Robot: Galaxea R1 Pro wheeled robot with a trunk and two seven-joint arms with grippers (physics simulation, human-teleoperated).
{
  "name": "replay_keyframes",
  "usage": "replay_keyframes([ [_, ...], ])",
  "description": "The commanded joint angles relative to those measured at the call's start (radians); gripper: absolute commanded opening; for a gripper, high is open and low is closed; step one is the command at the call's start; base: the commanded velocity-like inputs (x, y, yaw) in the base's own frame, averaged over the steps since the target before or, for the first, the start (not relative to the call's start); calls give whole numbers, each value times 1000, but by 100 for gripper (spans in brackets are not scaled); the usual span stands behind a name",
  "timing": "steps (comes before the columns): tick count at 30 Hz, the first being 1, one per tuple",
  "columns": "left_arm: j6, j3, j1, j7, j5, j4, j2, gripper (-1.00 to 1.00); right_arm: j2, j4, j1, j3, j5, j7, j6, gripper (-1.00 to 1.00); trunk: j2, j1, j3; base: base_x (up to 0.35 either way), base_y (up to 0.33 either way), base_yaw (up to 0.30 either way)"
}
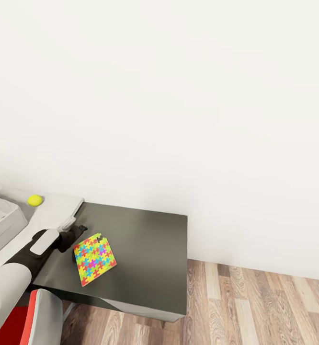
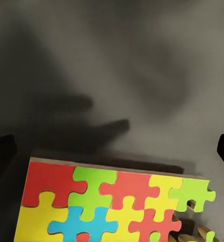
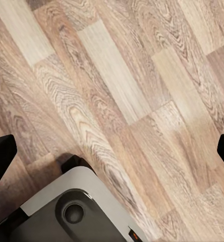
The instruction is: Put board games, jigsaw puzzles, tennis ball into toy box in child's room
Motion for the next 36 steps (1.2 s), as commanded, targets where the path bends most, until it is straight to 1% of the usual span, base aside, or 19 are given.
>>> replay_keyframes([
  [1,0,-7,-1,9,11,-2,1,100,0,-3,0,1,-8,-5,5,100,-2,1,-2,7,4,0],
  [17,0,-6,-1,9,11,-2,4,100,2,-3,0,1,-8,-5,5,100,-2,1,-3,1,1,0],
  [36,-1,-6,-1,9,9,-2,4,100,2,-3,0,1,-8,-4,5,100,-2,1,-29,0,0,0],
])
